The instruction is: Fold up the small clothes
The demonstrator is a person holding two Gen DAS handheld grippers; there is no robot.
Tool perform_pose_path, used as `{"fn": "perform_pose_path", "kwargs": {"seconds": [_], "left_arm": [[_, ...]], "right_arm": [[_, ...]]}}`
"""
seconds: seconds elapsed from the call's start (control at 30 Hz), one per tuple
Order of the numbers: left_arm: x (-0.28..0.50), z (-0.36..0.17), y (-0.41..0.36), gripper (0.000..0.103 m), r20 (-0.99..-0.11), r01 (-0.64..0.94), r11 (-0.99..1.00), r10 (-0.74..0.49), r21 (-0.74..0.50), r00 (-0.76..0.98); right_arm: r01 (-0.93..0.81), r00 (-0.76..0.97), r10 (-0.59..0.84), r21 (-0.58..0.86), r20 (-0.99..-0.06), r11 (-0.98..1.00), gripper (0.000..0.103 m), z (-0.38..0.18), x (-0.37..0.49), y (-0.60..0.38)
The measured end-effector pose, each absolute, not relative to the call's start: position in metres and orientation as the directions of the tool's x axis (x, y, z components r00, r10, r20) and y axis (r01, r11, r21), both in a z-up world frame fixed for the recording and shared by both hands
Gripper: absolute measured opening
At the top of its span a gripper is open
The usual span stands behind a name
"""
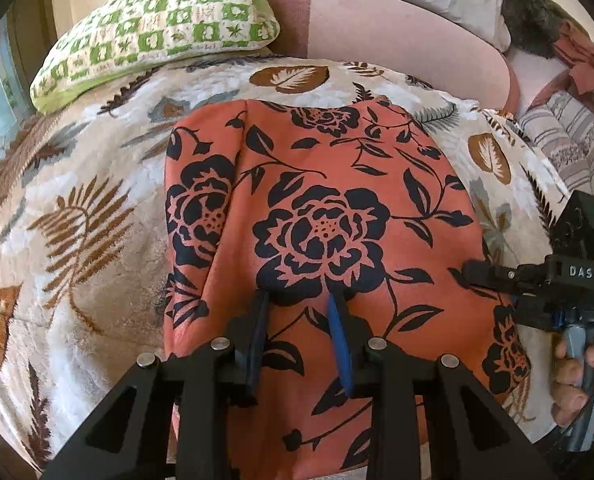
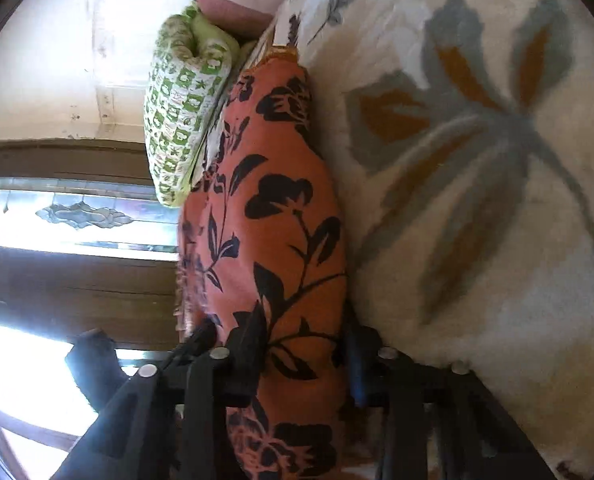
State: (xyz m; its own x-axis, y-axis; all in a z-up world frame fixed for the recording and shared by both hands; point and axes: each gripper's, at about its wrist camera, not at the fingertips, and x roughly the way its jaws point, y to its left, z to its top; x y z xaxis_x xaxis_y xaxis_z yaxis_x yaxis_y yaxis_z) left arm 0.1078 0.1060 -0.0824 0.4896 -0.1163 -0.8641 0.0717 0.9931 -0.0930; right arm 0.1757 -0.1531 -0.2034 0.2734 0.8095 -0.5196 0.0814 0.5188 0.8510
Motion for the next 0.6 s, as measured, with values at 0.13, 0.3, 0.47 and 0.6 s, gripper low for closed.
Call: {"fn": "perform_pose_path", "kwargs": {"seconds": [0.13, 0.3, 0.47, 0.6], "left_arm": [[0.107, -0.082, 0.112, 0.031, -0.862, 0.068, 0.991, -0.131, -0.111, 0.490], [0.106, -0.083, 0.114, 0.031, -0.856, 0.073, 0.989, -0.147, -0.127, 0.496], [0.106, -0.083, 0.115, 0.031, -0.856, 0.070, 0.989, -0.148, -0.130, 0.496], [0.104, -0.084, 0.116, 0.031, -0.850, 0.073, 0.987, -0.160, -0.142, 0.501]], "right_arm": [[0.057, 0.263, 0.785, 0.821, -0.561, 0.568, 0.039, -0.186, 0.181, -0.146], [0.078, 0.323, 0.798, 0.854, -0.510, 0.514, 0.084, -0.176, 0.198, -0.167], [0.113, 0.294, 0.839, 0.888, -0.458, 0.445, 0.077, -0.190, 0.225, -0.165], [0.070, 0.275, 0.783, 0.824, -0.558, 0.563, 0.037, -0.190, 0.228, -0.153]]}}
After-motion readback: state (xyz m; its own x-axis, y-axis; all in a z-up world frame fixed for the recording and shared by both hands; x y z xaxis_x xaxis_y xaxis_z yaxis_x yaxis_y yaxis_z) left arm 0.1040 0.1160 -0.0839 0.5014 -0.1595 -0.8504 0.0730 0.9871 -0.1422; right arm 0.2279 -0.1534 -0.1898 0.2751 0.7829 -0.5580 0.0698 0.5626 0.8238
